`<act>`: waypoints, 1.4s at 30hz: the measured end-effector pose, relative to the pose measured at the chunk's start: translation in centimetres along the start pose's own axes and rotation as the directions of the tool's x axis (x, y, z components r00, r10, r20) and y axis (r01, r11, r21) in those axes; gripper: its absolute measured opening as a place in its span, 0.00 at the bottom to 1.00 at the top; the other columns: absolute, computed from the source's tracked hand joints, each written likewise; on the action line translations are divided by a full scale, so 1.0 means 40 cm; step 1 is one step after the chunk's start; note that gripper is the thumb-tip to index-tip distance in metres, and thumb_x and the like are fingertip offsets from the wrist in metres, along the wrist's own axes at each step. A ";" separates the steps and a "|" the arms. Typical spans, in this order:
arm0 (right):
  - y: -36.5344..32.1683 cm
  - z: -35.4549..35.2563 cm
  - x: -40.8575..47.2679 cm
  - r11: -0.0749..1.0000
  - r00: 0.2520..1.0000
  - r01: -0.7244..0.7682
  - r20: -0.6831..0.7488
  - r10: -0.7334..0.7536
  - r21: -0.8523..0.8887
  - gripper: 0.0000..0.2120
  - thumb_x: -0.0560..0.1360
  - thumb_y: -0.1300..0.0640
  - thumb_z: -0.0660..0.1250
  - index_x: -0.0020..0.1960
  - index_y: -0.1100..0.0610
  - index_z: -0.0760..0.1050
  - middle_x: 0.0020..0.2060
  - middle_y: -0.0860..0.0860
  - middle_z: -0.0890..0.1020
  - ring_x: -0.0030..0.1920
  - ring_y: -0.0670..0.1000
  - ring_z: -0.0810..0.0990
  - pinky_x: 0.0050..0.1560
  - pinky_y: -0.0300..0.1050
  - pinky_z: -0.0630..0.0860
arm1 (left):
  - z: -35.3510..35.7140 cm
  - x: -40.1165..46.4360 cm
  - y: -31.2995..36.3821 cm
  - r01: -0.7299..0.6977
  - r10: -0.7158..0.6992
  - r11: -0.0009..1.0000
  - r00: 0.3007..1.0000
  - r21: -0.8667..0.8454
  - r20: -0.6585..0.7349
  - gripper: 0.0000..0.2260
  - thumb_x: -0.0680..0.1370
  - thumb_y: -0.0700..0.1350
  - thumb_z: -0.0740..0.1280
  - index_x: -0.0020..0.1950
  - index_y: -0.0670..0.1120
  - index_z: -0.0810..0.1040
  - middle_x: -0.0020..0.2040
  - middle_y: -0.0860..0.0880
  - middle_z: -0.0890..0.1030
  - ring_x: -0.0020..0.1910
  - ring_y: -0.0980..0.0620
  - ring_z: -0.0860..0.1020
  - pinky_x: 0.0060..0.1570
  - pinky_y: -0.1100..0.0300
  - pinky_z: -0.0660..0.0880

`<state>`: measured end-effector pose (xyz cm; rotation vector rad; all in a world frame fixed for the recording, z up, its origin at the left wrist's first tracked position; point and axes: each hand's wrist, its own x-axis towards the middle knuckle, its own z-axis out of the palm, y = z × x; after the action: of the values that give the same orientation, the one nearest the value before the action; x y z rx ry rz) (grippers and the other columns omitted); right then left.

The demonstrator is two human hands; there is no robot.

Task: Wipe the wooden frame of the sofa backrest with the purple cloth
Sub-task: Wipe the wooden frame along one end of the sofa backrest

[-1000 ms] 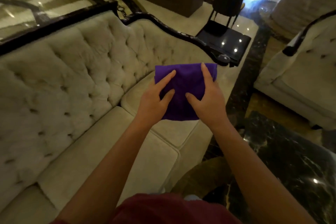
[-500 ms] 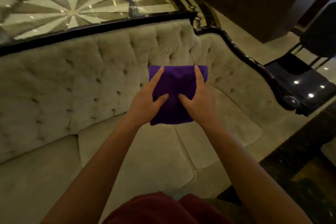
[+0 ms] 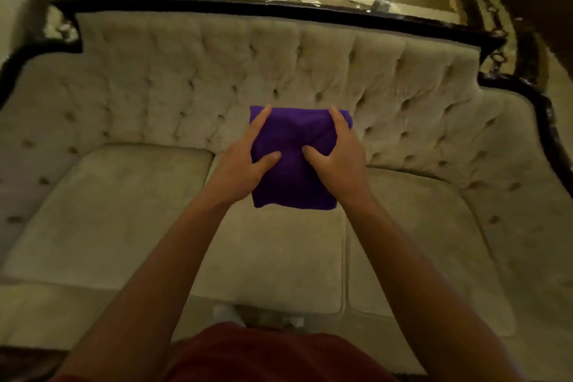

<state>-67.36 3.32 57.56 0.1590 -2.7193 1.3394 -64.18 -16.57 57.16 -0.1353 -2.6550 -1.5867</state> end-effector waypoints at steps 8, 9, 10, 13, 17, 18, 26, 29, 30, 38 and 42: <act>-0.216 0.213 0.022 0.970 0.939 0.163 0.274 -0.209 0.181 0.29 0.75 0.59 0.76 0.74 0.52 0.74 0.65 0.46 0.80 0.63 0.43 0.78 0.65 0.31 0.72 | -0.237 -0.164 -0.157 0.194 -0.220 0.972 0.951 -0.131 -0.219 0.43 0.75 0.49 0.79 0.83 0.56 0.58 0.71 0.62 0.73 0.67 0.65 0.75 0.65 0.66 0.74; -0.244 0.247 0.022 0.966 0.925 0.192 0.297 -0.238 0.174 0.28 0.75 0.59 0.76 0.73 0.53 0.75 0.65 0.47 0.81 0.64 0.44 0.78 0.66 0.34 0.73 | -0.271 -0.181 -0.175 0.218 -0.238 0.970 0.946 -0.111 -0.222 0.44 0.74 0.50 0.79 0.84 0.55 0.58 0.75 0.58 0.71 0.70 0.60 0.74 0.67 0.62 0.73; -0.272 0.284 0.019 0.962 0.912 0.214 0.319 -0.259 0.168 0.27 0.76 0.59 0.75 0.73 0.53 0.75 0.65 0.47 0.81 0.63 0.44 0.78 0.66 0.33 0.72 | -0.309 -0.198 -0.194 0.241 -0.253 0.967 0.938 -0.079 -0.237 0.44 0.73 0.50 0.80 0.83 0.54 0.59 0.77 0.54 0.70 0.71 0.56 0.73 0.69 0.60 0.72; -0.360 0.403 -0.002 0.951 0.880 0.252 0.367 -0.302 0.179 0.25 0.76 0.59 0.76 0.72 0.54 0.75 0.62 0.45 0.80 0.58 0.39 0.78 0.58 0.22 0.69 | -0.433 -0.249 -0.246 0.285 -0.280 0.958 0.912 -0.025 -0.299 0.39 0.73 0.49 0.80 0.80 0.50 0.66 0.73 0.49 0.74 0.68 0.53 0.75 0.68 0.55 0.74; -0.482 0.567 -0.042 0.934 0.861 0.286 0.371 -0.349 0.213 0.25 0.75 0.58 0.77 0.70 0.52 0.75 0.54 0.33 0.76 0.55 0.24 0.73 0.55 0.19 0.67 | -0.608 -0.331 -0.321 0.347 -0.316 0.938 0.858 0.005 -0.405 0.23 0.72 0.50 0.80 0.65 0.50 0.79 0.57 0.54 0.83 0.53 0.57 0.80 0.57 0.54 0.79; -0.516 0.609 -0.054 0.931 0.856 0.285 0.377 -0.354 0.227 0.25 0.74 0.57 0.77 0.69 0.51 0.75 0.54 0.33 0.76 0.55 0.24 0.73 0.54 0.20 0.68 | -0.654 -0.352 -0.342 0.364 -0.323 0.931 0.838 0.010 -0.441 0.21 0.72 0.50 0.80 0.62 0.50 0.80 0.54 0.53 0.84 0.51 0.55 0.81 0.55 0.53 0.80; -0.753 0.889 -0.105 0.917 0.793 0.219 0.488 -0.366 0.333 0.19 0.74 0.55 0.78 0.63 0.49 0.78 0.55 0.39 0.81 0.54 0.35 0.80 0.52 0.28 0.76 | -1.000 -0.494 -0.476 0.377 -0.308 0.925 0.820 0.051 -0.482 0.16 0.70 0.53 0.81 0.50 0.54 0.77 0.49 0.53 0.77 0.48 0.51 0.77 0.48 0.59 0.74; -0.805 0.965 -0.109 0.912 0.775 0.159 0.524 -0.352 0.378 0.17 0.73 0.54 0.79 0.59 0.47 0.79 0.53 0.40 0.83 0.53 0.39 0.82 0.52 0.35 0.80 | -1.079 -0.540 -0.510 0.346 -0.379 0.925 0.807 -0.158 -0.452 0.17 0.68 0.56 0.80 0.52 0.53 0.79 0.48 0.52 0.82 0.47 0.51 0.82 0.45 0.53 0.82; -0.821 0.988 -0.108 0.907 0.767 0.118 0.543 -0.342 0.404 0.17 0.72 0.54 0.79 0.58 0.45 0.80 0.53 0.41 0.84 0.53 0.41 0.82 0.52 0.39 0.82 | -1.097 -0.554 -0.524 0.337 -0.392 0.920 0.799 -0.202 -0.455 0.18 0.68 0.56 0.79 0.53 0.54 0.79 0.49 0.51 0.83 0.48 0.50 0.83 0.46 0.52 0.84; -0.933 1.182 -0.065 0.868 0.580 -0.042 0.720 -0.382 0.494 0.19 0.67 0.58 0.77 0.55 0.42 0.83 0.55 0.40 0.84 0.55 0.45 0.84 0.49 0.42 0.82 | -1.201 -0.601 -0.637 0.264 -0.546 0.740 0.772 -0.619 -0.324 0.18 0.76 0.56 0.74 0.65 0.57 0.79 0.60 0.51 0.83 0.56 0.54 0.85 0.50 0.60 0.81; -0.999 1.293 -0.049 0.870 0.444 -0.010 0.782 -0.438 0.493 0.21 0.68 0.54 0.78 0.59 0.40 0.81 0.56 0.42 0.84 0.55 0.49 0.85 0.53 0.52 0.85 | -1.278 -0.565 -0.668 0.351 -0.504 0.823 0.814 -0.446 -0.288 0.25 0.75 0.59 0.75 0.71 0.57 0.76 0.60 0.57 0.85 0.58 0.57 0.84 0.50 0.62 0.83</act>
<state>-62.34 -61.87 57.22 1.6598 -2.7564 2.1948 -44.61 -75.35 56.08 0.7663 -2.1340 -1.9732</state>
